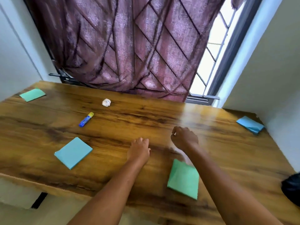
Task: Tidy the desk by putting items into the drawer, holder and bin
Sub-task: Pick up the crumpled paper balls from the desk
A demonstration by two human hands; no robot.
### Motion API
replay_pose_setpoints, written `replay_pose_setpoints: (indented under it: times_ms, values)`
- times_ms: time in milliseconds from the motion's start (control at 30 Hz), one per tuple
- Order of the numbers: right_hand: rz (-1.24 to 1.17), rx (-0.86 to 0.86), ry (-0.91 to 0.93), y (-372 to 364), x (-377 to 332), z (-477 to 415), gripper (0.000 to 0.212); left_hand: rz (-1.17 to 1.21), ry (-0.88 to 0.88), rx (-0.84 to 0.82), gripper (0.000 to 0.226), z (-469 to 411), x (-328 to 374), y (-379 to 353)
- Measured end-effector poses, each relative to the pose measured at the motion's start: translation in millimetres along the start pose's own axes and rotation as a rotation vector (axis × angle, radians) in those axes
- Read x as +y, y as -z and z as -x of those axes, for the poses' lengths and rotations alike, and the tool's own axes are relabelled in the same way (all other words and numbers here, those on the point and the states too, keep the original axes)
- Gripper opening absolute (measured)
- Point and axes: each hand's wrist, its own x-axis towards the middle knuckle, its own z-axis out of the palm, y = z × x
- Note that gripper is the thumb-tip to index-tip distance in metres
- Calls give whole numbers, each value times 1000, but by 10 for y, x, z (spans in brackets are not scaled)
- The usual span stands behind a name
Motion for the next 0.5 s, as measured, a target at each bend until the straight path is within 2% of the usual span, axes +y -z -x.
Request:
replay_pose_setpoints:
  times_ms: [167, 367, 500]
  values:
    - [-107, -60, 211, -101, -554, -462, 20, 359, 216, 73, 14, -229, -481, 351]
    - [-231, -170, 409, -281, -1355, -698, 17, 771, 605, 320, 27, -262, -1162, 804]
    - [-180, -200, 477, -401, -1845, -948, 23, 958, 719, 520, 23, -188, -1562, 995]
